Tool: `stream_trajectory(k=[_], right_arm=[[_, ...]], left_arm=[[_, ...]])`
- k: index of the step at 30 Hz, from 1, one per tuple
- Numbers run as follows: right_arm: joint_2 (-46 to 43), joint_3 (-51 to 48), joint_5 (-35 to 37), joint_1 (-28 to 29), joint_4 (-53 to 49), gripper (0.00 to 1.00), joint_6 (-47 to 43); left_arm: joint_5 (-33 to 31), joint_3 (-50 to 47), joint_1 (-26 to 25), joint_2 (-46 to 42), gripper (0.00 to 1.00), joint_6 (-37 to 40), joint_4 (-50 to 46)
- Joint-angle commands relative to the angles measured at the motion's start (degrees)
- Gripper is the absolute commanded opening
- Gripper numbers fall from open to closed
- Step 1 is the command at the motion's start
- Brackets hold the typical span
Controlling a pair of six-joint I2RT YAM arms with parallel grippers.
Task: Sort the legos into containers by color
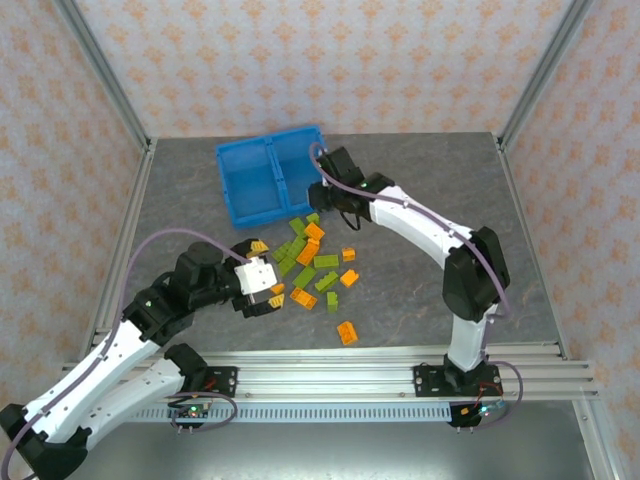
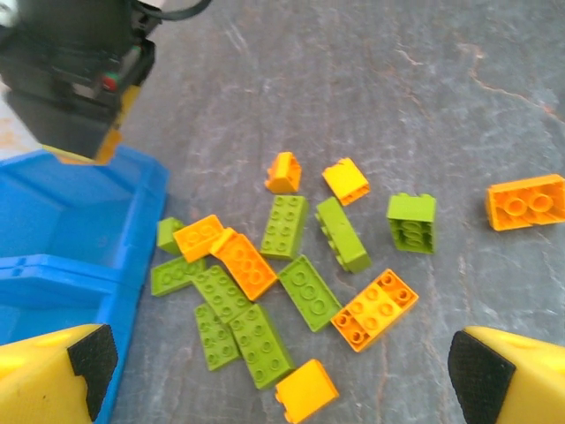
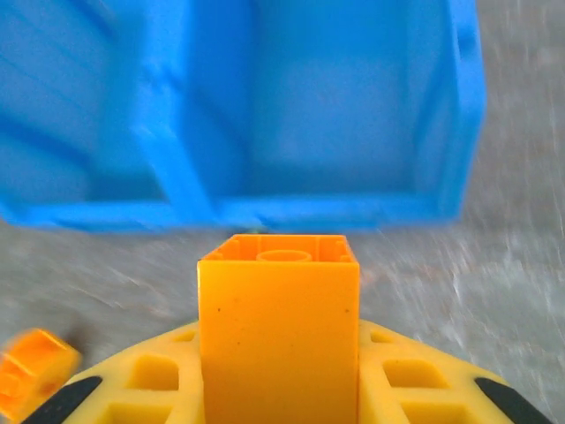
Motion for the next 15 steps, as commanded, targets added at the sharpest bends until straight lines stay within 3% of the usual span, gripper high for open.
stream_trajectory(k=[1,7,10,15], right_arm=[[6.4,9.5,4.1,-0.6,-1.6,0.32,-1.0],[25.8,36.1,6.4,-2.5,-10.6,0.32,-0.2],[35.9,51.0,3.7,-4.5,-15.9,0.32,2.1],[41.3,55.5,-3.4,-4.8,-14.0,0.34,2.2]], left_arm=[[-4.8,-1.0,-0.2,-1.7,1.00,-1.8,4.3],[-6.9,-2.4,-0.2,-4.3,1.00,-2.3,5.6],[-7.4,-2.5,-0.2,-4.4,1.00,-2.2,5.4],[-6.2,-2.5,-0.2,-3.7,1.00,-2.2,5.8]])
